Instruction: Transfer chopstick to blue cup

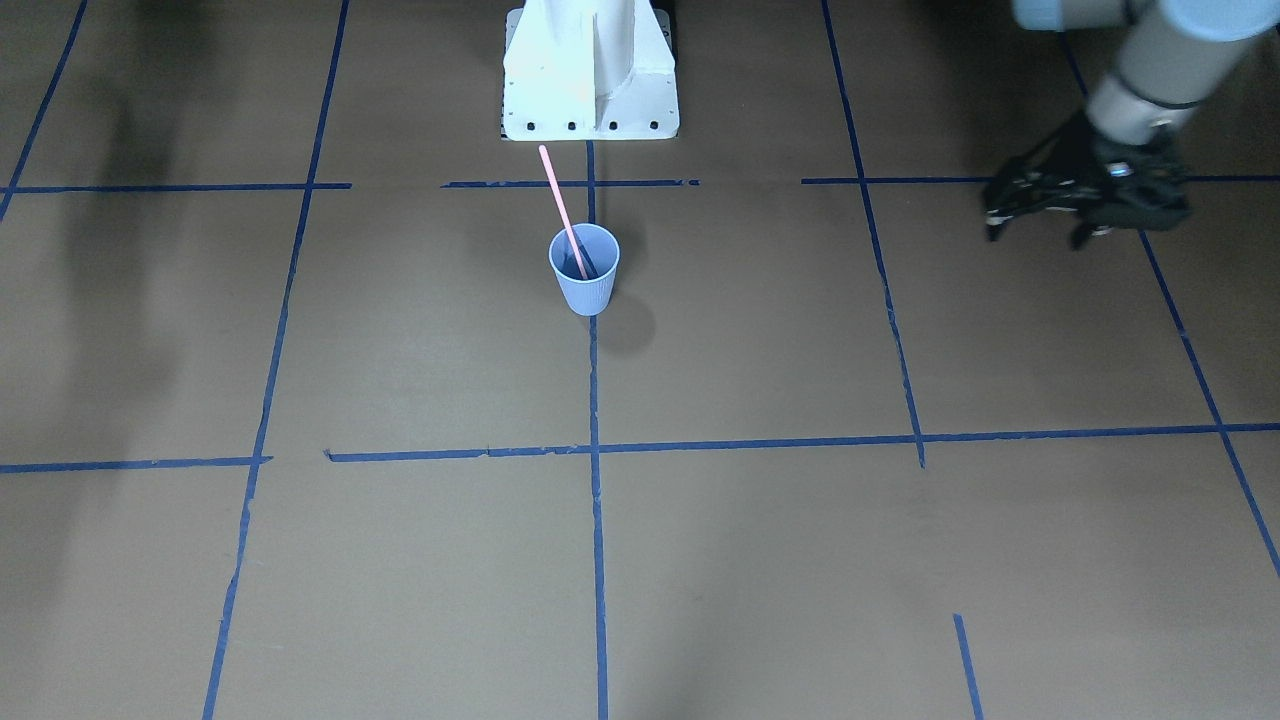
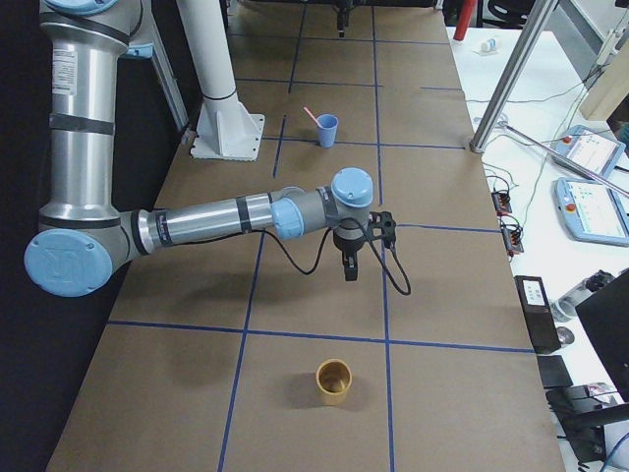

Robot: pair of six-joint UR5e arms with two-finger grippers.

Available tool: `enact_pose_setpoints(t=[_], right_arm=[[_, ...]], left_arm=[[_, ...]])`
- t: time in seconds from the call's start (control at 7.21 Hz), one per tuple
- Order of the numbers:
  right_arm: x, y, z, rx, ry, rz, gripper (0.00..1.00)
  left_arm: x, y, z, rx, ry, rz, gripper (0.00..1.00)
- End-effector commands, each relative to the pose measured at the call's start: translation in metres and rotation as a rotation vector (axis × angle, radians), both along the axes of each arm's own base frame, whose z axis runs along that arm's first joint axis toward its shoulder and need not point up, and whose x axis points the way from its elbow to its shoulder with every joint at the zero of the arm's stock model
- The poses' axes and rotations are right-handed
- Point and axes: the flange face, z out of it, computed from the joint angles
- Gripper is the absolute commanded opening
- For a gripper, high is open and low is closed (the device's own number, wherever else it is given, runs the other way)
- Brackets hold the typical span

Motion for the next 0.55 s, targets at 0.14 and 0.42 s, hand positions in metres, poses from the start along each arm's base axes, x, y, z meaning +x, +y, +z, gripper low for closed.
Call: enact_pose_setpoints(t=[0.14,0.42], right_arm=[[0.073,0.040,0.075,0.072,0.031,-0.071,0.99],[0.086,0.064,0.107,0.057,0.032,-0.087,0.99]], left_arm=[[-0.164,-0.009,0.112,0.101,-0.056,0.102,1.00],[-0.200,-0.022,0.185,0.021,-0.066,0.106,1.00]])
